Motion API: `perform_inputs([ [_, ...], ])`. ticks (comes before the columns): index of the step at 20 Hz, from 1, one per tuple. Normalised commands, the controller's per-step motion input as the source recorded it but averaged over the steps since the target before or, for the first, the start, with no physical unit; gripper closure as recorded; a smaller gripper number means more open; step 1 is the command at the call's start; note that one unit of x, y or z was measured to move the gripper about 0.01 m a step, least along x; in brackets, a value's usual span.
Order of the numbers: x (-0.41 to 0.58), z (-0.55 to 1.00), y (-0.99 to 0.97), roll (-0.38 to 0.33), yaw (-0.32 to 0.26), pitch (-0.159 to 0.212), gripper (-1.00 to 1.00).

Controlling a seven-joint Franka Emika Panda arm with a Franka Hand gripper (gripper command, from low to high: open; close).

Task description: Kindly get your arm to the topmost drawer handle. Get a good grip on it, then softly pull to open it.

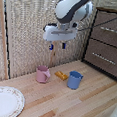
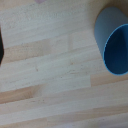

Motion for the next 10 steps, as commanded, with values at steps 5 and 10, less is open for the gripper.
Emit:
perform_inputs([
  [5, -0.062, 0.71, -0.15, -0.177, -0.011, -0.028, -1.00],
  [10, -0.099, 0.62, -0.21, -0.201, -0.008, -0.018, -1.00],
])
